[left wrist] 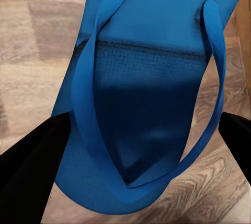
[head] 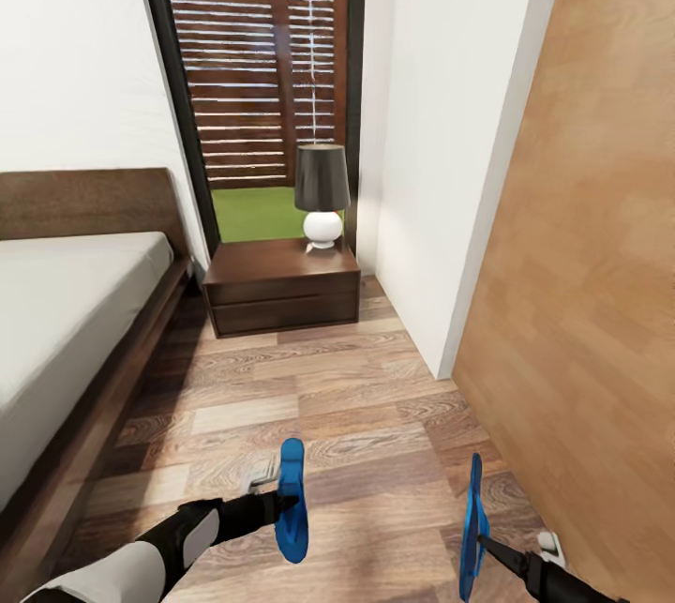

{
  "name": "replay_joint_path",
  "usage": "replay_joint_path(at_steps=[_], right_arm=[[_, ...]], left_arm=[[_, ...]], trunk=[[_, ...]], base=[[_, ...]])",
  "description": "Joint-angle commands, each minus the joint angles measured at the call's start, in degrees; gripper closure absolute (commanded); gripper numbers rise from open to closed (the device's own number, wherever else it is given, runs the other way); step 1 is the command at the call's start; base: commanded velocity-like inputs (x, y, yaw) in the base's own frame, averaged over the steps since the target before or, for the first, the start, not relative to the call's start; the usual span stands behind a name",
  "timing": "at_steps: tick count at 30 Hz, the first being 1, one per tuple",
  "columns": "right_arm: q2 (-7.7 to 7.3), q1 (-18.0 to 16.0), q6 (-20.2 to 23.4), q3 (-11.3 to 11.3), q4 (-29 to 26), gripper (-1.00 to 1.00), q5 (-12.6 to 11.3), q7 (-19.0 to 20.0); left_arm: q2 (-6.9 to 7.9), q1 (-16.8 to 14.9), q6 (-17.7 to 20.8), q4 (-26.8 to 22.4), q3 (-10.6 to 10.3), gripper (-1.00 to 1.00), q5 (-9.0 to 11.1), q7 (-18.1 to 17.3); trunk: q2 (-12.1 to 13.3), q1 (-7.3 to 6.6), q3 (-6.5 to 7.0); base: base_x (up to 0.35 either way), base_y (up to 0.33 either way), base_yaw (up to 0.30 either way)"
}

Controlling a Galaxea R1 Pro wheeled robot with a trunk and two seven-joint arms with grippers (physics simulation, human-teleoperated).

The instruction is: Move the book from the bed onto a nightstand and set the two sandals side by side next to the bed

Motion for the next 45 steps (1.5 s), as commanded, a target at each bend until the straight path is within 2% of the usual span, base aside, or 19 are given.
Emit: replay_joint_path(at_steps=[1, 4, 7, 9, 15, 40, 42, 43, 45], right_arm=[[0.02, -0.03, -0.72, -0.42, 0.94, 1.00, 0.05, 0.20], [0.12, -0.03, -3.86, -0.42, 2.39, 1.00, 0.10, 0.17], [1.25, -0.03, -7.83, -0.43, 5.48, 1.00, 0.13, 0.28], [1.50, -0.03, -8.69, -0.43, 6.25, 1.00, 0.13, 0.32], [1.61, -0.03, -9.07, -0.43, 6.71, 1.00, 0.14, 0.26], [1.62, -0.03, -9.17, -0.43, 6.89, 1.00, 0.06, -0.16], [1.62, -0.03, -9.18, -0.46, 6.89, 1.00, 0.05, -0.18], [1.62, -0.03, -9.19, -0.45, 6.89, 1.00, 0.05, -0.20], [1.62, -0.03, -9.19, -0.45, 6.89, 1.00, 0.05, -0.24]], left_arm=[[0.09, 0.64, -1.45, 0.33, -0.52, 1.00, 0.74, -0.82], [0.13, 1.54, -4.36, 2.37, -1.66, 1.00, 0.75, -3.34], [-0.04, 1.84, -5.57, 4.17, -2.35, 1.00, 0.73, -5.15], [-0.09, 1.89, -5.96, 4.61, -2.49, 1.00, 0.72, -5.42], [-0.16, 2.14, -6.20, 4.86, -2.57, 1.00, 0.77, -5.54], [-0.16, 2.70, -6.30, 4.88, -2.57, 1.00, 0.78, -5.18], [-0.16, 2.73, -7.27, 4.88, -2.57, 1.00, 0.74, -5.08], [-0.18, 2.78, -9.96, 5.06, -2.57, 1.00, 0.71, -4.69], [-0.37, 2.99, -12.37, 5.82, -2.58, 1.00, 0.70, -3.60]], trunk=[[0.00, -0.04, 0.19], [0.04, -0.12, 0.85], [0.08, -0.19, 1.52], [0.10, -0.24, 1.96], [0.18, -0.40, 3.29], [10.21, -5.89, 7.78], [11.01, -6.33, 8.14], [11.41, -6.55, 8.32], [12.21, -6.99, 8.67]], base=[[0.000, 0.000, 0.000], [0.000, 0.000, 0.000], [0.000, 0.000, 0.000], [0.000, 0.000, 0.000], [0.000, 0.000, 0.000], [0.000, 0.000, 0.000], [0.000, 0.000, 0.000], [0.000, 0.000, 0.000], [0.000, 0.000, 0.000]])
